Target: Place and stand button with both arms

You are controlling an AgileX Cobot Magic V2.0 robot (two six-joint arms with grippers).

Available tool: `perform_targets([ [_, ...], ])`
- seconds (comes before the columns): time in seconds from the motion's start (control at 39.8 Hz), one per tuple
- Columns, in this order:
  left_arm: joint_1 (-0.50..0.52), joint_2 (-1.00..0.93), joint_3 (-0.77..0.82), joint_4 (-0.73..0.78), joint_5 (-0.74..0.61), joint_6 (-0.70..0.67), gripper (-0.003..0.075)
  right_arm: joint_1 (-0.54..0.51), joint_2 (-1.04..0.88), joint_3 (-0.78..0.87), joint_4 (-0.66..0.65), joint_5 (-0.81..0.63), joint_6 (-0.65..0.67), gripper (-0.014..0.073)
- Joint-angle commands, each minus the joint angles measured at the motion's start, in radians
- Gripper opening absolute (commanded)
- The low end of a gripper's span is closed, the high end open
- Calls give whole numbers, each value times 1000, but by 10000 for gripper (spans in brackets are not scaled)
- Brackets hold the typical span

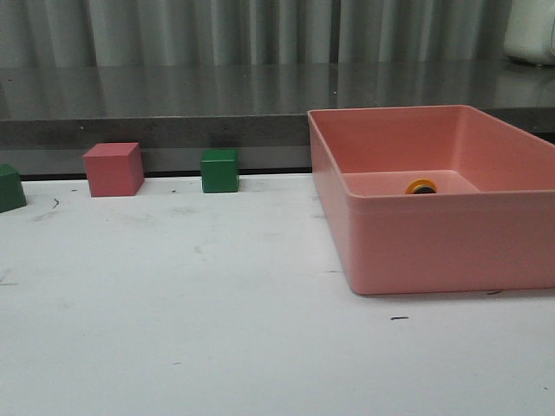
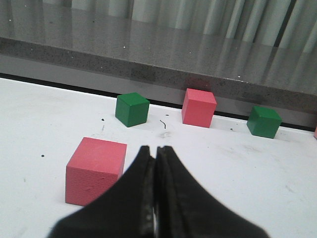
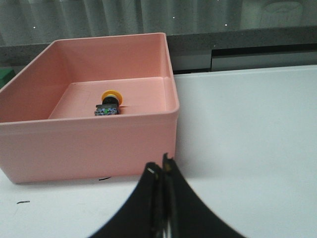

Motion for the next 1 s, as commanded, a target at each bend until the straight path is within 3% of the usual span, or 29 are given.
perform_targets([
  [0.0, 3, -23, 9, -7, -87, 2, -20, -5, -17, -3, 1, -71, -8, -69],
  [0.78, 3, -23, 9, -7, -87, 2, -20, -5, -17, -3, 1, -73, -8, -69],
  [0.98, 3, -23, 9, -10, -140, 2, -20, -5, -17, -3, 2, -136, -8, -69],
])
